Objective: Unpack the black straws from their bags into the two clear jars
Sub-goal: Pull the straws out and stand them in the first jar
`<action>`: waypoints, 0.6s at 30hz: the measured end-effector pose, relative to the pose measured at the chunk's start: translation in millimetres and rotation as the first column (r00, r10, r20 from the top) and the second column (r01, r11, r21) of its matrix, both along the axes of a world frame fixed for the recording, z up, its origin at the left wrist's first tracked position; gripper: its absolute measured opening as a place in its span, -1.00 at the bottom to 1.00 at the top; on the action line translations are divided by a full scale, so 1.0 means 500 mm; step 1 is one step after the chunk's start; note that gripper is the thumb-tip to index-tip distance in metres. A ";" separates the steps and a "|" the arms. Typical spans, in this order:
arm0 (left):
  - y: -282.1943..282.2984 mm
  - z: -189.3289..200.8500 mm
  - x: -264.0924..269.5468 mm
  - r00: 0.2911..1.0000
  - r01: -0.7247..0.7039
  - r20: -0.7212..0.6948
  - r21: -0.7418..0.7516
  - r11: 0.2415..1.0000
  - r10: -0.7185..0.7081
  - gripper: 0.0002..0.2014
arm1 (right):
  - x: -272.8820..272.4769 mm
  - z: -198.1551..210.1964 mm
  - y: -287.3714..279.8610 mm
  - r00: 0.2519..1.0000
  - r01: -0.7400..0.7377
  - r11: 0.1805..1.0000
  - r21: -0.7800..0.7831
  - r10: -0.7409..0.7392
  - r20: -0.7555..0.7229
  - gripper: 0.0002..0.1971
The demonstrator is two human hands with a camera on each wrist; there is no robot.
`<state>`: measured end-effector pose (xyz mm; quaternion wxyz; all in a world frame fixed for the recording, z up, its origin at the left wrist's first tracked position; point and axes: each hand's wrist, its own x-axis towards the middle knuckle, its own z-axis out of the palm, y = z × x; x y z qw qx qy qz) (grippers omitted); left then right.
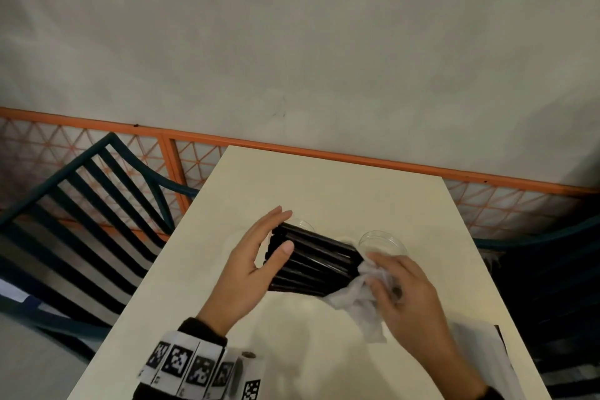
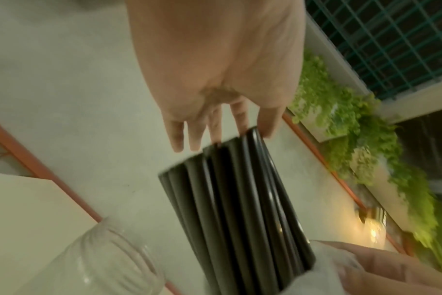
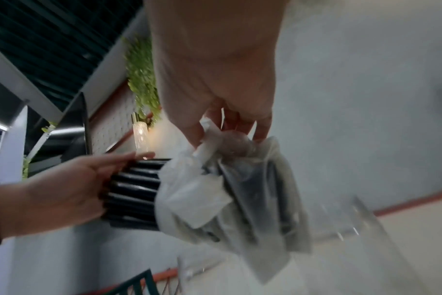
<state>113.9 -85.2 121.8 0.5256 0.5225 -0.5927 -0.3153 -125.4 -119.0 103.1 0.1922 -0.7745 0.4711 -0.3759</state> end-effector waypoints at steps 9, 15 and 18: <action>-0.111 -0.027 0.018 0.998 -0.053 0.024 0.110 0.992 0.051 -0.16 | 0.043 0.100 -0.156 0.826 -0.034 0.880 -0.474 -0.242 -0.510 -0.60; -0.146 -0.105 -0.030 0.978 -0.076 0.205 0.160 0.984 0.043 0.35 | 0.090 0.095 -0.209 0.706 -0.172 0.853 -0.492 -0.241 -0.666 -0.69; -0.162 -0.139 -0.045 0.955 -0.154 0.276 0.155 0.976 0.107 0.30 | 0.100 0.094 -0.211 0.690 -0.216 0.859 -0.465 -0.202 -0.695 -0.66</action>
